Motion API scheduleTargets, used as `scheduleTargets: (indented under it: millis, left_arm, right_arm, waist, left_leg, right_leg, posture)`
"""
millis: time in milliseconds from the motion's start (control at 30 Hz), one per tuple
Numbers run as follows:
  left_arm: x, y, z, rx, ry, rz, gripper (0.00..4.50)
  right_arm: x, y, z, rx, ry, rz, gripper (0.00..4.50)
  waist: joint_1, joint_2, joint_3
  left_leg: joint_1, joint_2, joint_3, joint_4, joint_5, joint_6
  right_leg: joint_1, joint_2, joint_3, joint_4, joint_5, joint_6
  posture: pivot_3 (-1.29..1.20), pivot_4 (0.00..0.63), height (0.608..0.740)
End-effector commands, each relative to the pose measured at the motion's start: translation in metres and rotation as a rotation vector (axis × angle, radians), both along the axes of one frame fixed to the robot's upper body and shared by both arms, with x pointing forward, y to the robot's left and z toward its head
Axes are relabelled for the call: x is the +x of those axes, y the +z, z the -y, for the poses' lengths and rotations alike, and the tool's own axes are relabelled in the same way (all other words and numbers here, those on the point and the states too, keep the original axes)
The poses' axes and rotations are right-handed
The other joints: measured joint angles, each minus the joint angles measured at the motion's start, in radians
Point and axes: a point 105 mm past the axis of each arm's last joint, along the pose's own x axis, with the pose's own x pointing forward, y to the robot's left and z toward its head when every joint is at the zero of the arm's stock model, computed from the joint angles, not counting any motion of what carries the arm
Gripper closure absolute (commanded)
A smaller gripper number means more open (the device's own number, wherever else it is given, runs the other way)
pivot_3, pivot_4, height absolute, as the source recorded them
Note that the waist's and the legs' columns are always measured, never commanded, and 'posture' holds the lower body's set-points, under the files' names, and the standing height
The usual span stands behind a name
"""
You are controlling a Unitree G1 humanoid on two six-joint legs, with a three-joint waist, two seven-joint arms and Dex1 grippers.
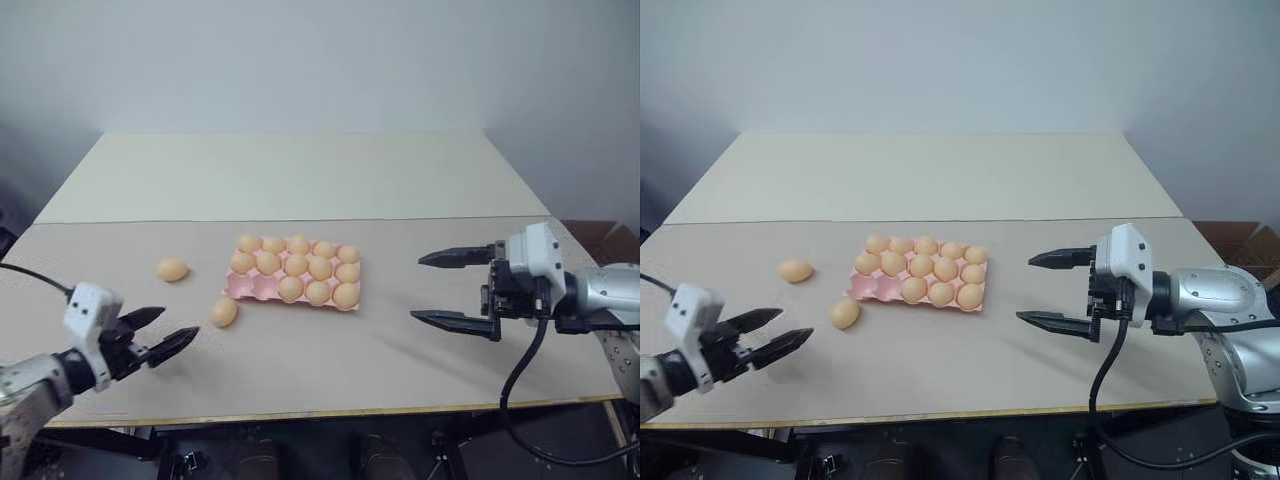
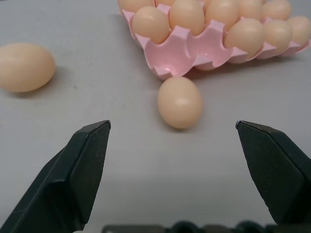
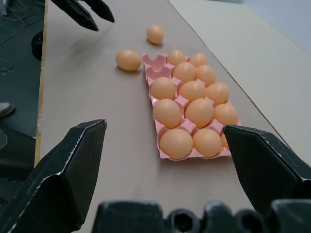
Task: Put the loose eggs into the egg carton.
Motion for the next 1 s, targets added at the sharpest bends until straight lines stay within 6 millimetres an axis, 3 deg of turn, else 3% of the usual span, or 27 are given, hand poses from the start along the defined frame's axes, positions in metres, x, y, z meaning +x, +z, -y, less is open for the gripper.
scheduleTargets:
  millis: [33,200,400,500,733,867,1000]
  left_arm:
    - [0.02,-0.004,0.01,-0.019,0.021,0.03,0.0]
    - [0.045,-0.018,0.027,-0.015,-0.011,0.015,0.0]
    - [0.051,-0.033,0.037,0.023,-0.048,-0.03,0.0]
    - [0.053,-0.038,0.031,0.069,-0.018,-0.039,0.58]
    - [0.053,-0.023,0.021,0.047,-0.002,0.003,2.76]
    - [0.041,-0.006,0.02,0.052,-0.063,0.029,2.76]
    - [0.017,0.024,0.023,0.047,-0.239,0.072,2.76]
  right_arm:
    - [-0.006,0.008,-0.005,-0.001,0.028,0.06,0.03]
    - [-0.007,0.009,-0.01,-0.011,0.036,0.077,0.03]
    - [-0.012,0.01,-0.013,-0.004,0.041,0.084,0.03]
    - [-0.012,0.01,-0.013,-0.002,0.031,0.087,0.0]
    - [-0.011,0.007,-0.011,0.007,0.013,0.084,0.0]
    - [-0.011,0.007,-0.012,0.015,0.007,0.084,0.0]
    - [-0.011,0.005,-0.012,0.02,0.0,0.082,0.0]
  waist:
    - [0.002,0.0,0.0]
    - [0.007,-0.001,-0.001]
    - [0.006,-0.001,-0.001]
    - [0.008,-0.001,-0.001]
    - [0.009,-0.001,-0.001]
    - [0.006,-0.001,-0.001]
    - [0.002,-0.001,-0.001]
  left_leg:
    - [0.0,0.0,0.0,0.0,0.0,0.0]
    - [0.0,-0.001,0.0,0.0,0.0,0.0]
    - [0.0,0.0,0.0,0.0,0.0,0.0]
    - [0.0,0.0,-0.001,0.001,0.0,0.0]
    - [0.001,0.0,-0.001,0.0,0.0,0.0]
    - [0.001,0.0,-0.001,0.001,0.0,0.0]
    - [0.0,0.0,-0.001,0.0,0.0,0.0]
  right_leg:
    - [0.0,0.0,0.0,0.0,0.0,0.001]
    - [0.002,0.0,0.0,-0.001,0.004,0.006]
    - [0.002,0.0,0.0,-0.001,0.004,0.006]
    - [0.002,0.0,0.0,-0.001,0.004,0.006]
    - [0.003,0.0,0.0,-0.001,0.004,0.006]
    - [0.003,0.0,0.0,-0.001,0.004,0.006]
    - [0.001,0.0,-0.001,-0.001,0.003,0.005]
  posture:
    - [0.0,0.15,0.74]
    - [0.0,0.15,0.74]
    - [0.0,0.15,0.74]
    - [0.0,0.15,0.74]
    - [0.0,0.15,0.74]
    - [0.0,0.15,0.74]
    - [0.0,0.15,0.74]
